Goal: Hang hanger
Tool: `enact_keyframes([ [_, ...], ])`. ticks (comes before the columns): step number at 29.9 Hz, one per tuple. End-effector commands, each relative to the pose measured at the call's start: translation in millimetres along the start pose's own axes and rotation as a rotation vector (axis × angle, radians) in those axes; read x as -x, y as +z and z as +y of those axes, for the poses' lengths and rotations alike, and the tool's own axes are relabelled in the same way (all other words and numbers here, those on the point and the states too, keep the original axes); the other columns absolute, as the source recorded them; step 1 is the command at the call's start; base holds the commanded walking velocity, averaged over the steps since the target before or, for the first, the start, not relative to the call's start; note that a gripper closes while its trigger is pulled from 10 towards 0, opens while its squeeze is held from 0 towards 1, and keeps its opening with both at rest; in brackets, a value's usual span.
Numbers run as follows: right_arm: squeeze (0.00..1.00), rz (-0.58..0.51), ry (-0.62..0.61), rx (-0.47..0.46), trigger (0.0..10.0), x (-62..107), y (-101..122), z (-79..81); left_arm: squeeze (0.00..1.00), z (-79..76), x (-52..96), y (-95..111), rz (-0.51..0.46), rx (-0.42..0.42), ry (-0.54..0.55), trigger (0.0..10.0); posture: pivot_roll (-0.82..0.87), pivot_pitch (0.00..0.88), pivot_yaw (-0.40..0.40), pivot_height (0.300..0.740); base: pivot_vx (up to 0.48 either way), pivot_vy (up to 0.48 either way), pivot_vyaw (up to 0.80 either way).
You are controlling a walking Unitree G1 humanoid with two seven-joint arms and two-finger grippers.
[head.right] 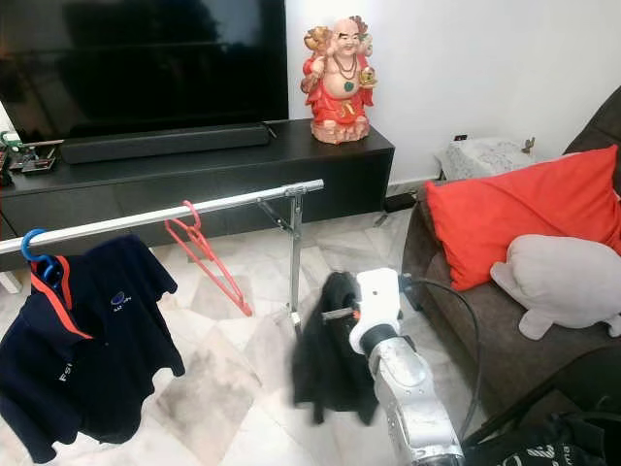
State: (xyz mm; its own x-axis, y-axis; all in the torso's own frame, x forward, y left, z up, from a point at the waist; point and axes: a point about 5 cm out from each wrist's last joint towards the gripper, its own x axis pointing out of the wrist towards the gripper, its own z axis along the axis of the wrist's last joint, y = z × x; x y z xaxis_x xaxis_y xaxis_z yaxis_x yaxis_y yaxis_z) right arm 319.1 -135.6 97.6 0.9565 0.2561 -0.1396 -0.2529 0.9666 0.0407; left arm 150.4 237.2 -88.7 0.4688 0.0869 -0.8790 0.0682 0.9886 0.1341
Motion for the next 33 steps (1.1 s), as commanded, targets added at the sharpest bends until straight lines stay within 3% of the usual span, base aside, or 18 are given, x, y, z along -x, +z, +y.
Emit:
enact_keyframes([
  [1, 0.0, -0.02, -0.036, -0.03, 10.0, -5.7, 3, -2.3, 0.0, 6.3, 0.3, 4, -0.008, -0.035, 0.026, 10.0, 0.05, 0.0, 0.06, 0.74, 0.0, 0.0, 0.0],
  [6, 0.0, 0.001, -0.057, -0.059, 10.0, -6.5, -3, -3.2, 0.0, 8.1, 0.4, 5, -0.011, -0.037, 0.036, 10.0, 0.05, 0.0, 0.068, 0.74, 0.0, 0.0, 0.0],
  [7, 0.0, 0.019, -0.109, -0.116, 10.0, -7.9, -10, -5.5, 0.0, 12.0, 0.7, 7, -0.014, -0.046, 0.051, 10.0, 0.05, 0.0, 0.096, 0.74, 0.0, 0.0, 0.0],
  [9, 0.0, 0.027, -0.133, -0.14, 10.0, -9.2, -14, -6.0, 0.0, 14.3, 0.9, 8, -0.016, -0.05, 0.057, 10.0, 0.05, 0.0, 0.105, 0.74, 0.0, 0.0, 0.0],
  [12, 0.0, 0.037, -0.16, -0.136, 10.0, -10.8, -20, -5.0, 0.0, 18.0, 1.3, 11, -0.019, -0.059, 0.066, 10.0, 0.06, 0.0, 0.115, 0.74, 0.0, 0.0, 0.13],
  [20, 0.0, 0.085, -0.152, -0.124, 10.0, -10.6, -36, -1.1, 0.0, 23.5, 1.5, 18, -0.04, -0.037, 0.095, 10.0, 0.08, 0.0, 0.119, 0.74, 0.0, 0.0, 0.8],
  [29, 0.0, 0.141, -0.195, -0.117, 10.0, -1.8, -52, -11.5, 0.0, 19.3, 1.2, 13, -0.035, -0.005, 0.105, 10.0, 0.11, 0.0, 0.079, 0.74, 0.0, 0.0, 0.8],
  [30, 0.0, 0.219, -0.233, -0.108, 10.0, 4.6, -71, -18.2, 0.0, 16.8, 1.4, 9, -0.044, 0.032, 0.121, 10.0, 0.15, 0.0, 0.051, 0.74, 0.0, 0.0, 0.8],
  [33, 0.0, 0.283, -0.268, -0.101, 10.0, 11.4, -86, -24.3, 0.0, 14.5, 1.8, 5, -0.061, 0.075, 0.145, 10.0, 0.16, 0.0, 0.033, 0.74, 0.0, 0.0, 0.8],
])
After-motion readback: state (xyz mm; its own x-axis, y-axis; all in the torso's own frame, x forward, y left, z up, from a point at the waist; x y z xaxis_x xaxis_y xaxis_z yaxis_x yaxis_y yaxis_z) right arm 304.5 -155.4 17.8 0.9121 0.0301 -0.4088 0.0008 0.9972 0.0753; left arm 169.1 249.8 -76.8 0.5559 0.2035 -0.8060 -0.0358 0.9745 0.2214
